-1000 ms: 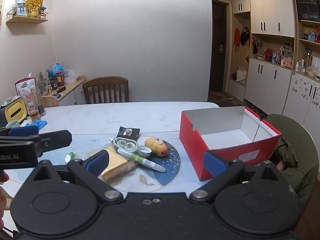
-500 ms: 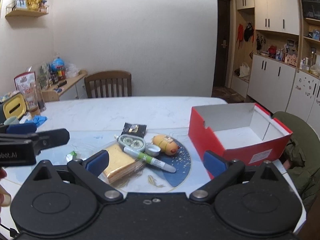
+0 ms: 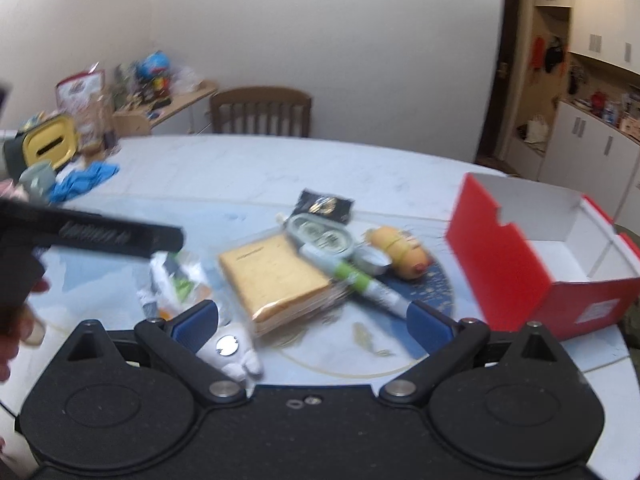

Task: Organize objects
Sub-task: 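Grasp the wet-wipe bag with the left tool while the right tool grasps the white tooth plush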

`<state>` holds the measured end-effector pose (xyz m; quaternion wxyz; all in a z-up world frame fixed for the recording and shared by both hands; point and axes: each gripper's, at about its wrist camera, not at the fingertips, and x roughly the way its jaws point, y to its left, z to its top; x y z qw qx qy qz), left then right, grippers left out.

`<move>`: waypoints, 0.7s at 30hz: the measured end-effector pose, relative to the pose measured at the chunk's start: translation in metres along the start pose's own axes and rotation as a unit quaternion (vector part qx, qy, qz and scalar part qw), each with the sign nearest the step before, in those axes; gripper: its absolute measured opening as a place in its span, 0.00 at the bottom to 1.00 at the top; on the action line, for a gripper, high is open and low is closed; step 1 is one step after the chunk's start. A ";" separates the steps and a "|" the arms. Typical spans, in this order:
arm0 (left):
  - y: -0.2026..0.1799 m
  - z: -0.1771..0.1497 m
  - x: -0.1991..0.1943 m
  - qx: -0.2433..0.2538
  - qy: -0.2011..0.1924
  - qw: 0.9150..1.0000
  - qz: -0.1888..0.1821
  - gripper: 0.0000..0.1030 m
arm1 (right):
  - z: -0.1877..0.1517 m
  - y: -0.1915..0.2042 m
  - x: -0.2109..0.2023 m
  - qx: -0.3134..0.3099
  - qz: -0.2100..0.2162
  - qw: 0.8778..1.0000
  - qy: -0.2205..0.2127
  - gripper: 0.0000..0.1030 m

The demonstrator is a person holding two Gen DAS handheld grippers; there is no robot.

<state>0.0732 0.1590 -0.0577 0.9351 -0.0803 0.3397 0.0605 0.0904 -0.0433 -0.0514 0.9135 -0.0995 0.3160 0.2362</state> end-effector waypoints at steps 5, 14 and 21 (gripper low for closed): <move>0.017 0.000 0.033 -0.041 0.058 0.997 0.016 0.99 | -0.010 0.022 0.030 -0.029 0.022 0.999 0.035 0.97; 0.025 -0.006 0.070 -0.075 0.120 0.990 0.016 0.97 | -0.024 0.050 0.069 -0.068 0.054 0.993 0.079 0.90; 0.027 -0.014 0.078 -0.072 0.138 0.988 -0.004 0.86 | -0.030 0.058 0.084 -0.068 0.067 0.990 0.106 0.74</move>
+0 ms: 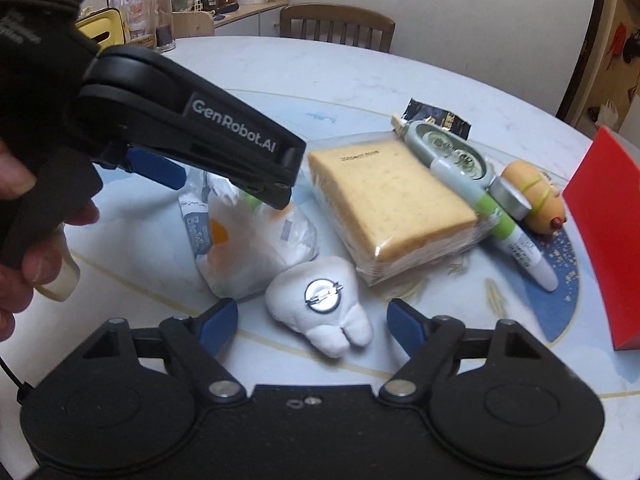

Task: Organize objects
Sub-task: 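Grasp the wet-wipe bag with the left tool while the right tool grasps the white tooth plush, then carry both items into the red shoebox and open both tools to release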

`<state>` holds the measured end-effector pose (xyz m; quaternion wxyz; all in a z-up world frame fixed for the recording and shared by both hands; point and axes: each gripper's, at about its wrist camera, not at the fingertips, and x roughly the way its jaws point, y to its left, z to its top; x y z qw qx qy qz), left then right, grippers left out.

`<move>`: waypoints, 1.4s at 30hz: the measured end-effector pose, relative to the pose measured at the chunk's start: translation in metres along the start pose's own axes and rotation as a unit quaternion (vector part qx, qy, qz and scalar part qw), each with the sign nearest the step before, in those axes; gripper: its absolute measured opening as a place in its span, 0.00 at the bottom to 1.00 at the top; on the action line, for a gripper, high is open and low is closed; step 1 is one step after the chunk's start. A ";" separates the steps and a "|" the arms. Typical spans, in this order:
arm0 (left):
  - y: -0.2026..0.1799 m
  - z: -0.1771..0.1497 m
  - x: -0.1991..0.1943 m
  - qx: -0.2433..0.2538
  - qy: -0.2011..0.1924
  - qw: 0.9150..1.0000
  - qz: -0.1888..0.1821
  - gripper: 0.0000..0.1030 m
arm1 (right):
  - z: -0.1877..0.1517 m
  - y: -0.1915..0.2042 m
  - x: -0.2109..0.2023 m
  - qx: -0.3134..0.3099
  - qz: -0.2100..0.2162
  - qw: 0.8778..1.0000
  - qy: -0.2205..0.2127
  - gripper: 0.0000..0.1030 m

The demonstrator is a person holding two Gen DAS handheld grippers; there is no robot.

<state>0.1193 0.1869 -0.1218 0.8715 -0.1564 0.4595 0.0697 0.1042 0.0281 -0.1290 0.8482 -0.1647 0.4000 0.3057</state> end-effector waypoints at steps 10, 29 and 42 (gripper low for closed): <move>0.014 -0.002 -0.005 -0.008 0.007 0.999 -0.032 0.43 | -0.002 0.000 -0.008 -0.002 0.008 1.000 0.011 0.47; 0.025 -0.035 -0.058 0.024 -0.012 0.998 -0.057 0.24 | -0.031 -0.084 -0.083 0.130 -0.047 0.990 -0.015 0.45; -0.013 -0.036 -0.101 0.002 -0.060 0.997 -0.055 0.17 | -0.031 -0.178 -0.146 0.180 -0.068 0.980 -0.054 0.45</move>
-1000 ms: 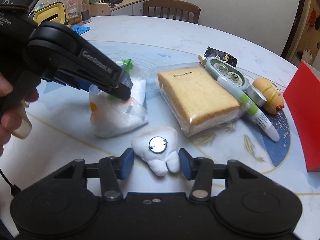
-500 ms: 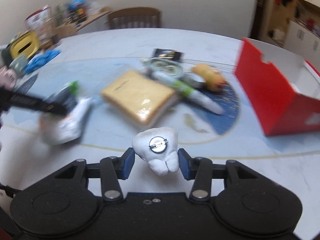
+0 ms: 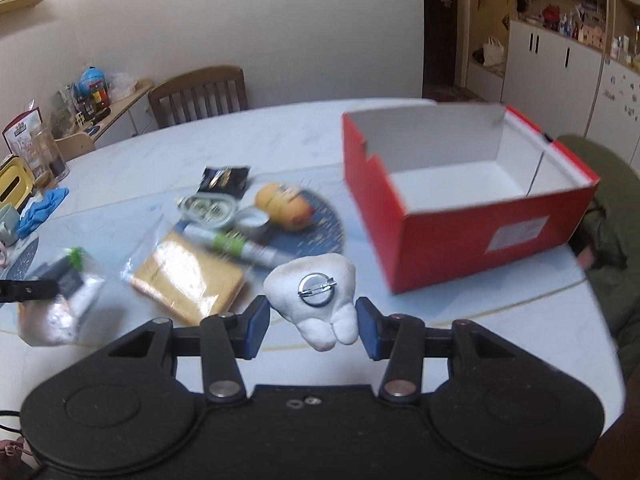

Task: Organize objects
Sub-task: 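Carry both items into the red shoebox and open both tools to release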

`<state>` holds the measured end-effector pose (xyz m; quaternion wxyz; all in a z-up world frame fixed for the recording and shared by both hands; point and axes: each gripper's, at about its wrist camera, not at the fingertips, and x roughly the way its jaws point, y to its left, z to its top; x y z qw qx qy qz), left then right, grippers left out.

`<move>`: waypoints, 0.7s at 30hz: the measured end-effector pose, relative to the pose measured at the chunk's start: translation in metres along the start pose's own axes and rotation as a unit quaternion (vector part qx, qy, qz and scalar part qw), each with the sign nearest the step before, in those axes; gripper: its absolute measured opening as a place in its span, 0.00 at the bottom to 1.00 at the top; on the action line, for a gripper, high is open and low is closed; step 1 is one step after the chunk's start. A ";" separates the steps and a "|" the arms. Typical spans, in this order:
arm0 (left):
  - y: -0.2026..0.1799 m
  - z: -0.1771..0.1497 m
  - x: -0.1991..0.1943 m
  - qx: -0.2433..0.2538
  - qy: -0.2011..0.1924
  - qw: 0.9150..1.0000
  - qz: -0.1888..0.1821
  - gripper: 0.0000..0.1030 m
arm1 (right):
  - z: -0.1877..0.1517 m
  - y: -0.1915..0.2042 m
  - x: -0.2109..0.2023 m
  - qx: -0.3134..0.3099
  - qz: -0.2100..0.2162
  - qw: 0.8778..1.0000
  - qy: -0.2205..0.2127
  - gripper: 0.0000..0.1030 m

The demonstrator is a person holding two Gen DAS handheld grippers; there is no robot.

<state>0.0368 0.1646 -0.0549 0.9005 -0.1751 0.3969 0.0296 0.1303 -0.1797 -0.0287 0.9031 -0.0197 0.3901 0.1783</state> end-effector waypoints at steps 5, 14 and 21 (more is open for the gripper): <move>-0.013 0.010 -0.017 -0.005 -0.032 0.999 0.042 0.16 | 0.024 -0.036 -0.006 -0.018 -0.008 1.000 -0.015 0.45; -0.113 0.048 0.006 0.040 -0.060 0.997 -0.006 0.16 | 0.065 -0.101 0.010 -0.030 -0.013 0.999 -0.024 0.45; -0.208 0.077 0.054 0.095 -0.050 0.992 -0.061 0.16 | 0.088 -0.141 0.031 -0.033 -0.014 0.999 -0.015 0.45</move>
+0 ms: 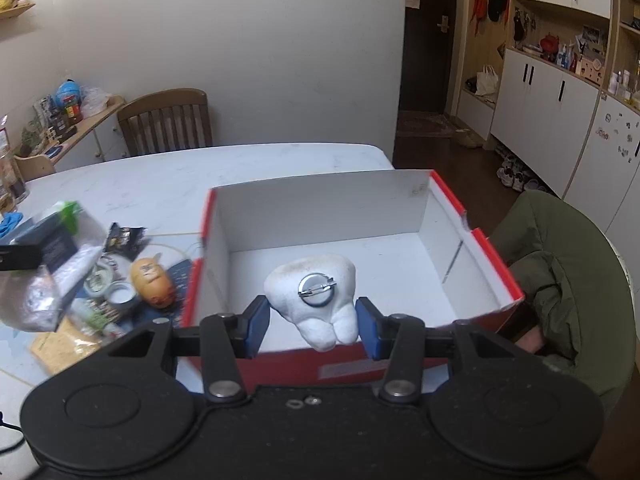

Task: Organize objects
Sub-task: 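Carry both items into the red shoebox and open both tools to release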

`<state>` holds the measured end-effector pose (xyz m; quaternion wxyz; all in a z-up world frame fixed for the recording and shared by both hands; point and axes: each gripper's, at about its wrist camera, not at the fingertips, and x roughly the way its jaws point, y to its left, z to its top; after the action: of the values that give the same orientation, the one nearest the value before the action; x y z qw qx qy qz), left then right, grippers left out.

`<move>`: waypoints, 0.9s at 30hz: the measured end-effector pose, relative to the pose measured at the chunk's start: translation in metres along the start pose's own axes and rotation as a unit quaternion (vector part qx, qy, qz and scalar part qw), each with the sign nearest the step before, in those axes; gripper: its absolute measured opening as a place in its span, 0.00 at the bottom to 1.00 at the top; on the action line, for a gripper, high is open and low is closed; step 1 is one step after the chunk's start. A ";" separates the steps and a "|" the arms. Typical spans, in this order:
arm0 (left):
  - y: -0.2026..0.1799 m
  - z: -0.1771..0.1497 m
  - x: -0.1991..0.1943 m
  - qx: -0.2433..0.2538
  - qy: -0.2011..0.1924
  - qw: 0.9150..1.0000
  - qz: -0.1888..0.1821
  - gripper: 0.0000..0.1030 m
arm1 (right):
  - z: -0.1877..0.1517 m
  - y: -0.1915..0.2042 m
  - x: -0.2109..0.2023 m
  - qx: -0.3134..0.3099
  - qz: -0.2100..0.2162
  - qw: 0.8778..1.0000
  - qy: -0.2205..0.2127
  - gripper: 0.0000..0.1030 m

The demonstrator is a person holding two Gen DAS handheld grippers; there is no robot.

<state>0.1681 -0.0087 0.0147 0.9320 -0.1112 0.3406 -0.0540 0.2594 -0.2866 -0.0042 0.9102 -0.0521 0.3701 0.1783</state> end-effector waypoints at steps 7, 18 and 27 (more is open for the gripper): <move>-0.067 0.030 0.061 0.052 0.020 0.998 -0.034 0.16 | 0.012 -0.040 0.026 0.003 -0.001 1.000 0.021 0.45; -0.138 0.050 0.159 0.138 0.066 0.988 -0.033 0.16 | 0.026 -0.062 0.081 -0.028 -0.001 0.997 0.078 0.45; -0.156 0.038 0.228 0.179 0.145 0.973 -0.014 0.16 | 0.015 -0.065 0.124 -0.060 0.011 0.986 0.157 0.45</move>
<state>0.3623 -0.1939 -0.0611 0.8768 0.0618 0.4550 -0.1431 0.3752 -0.3087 -0.0814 0.8342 -0.1295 0.4976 0.1995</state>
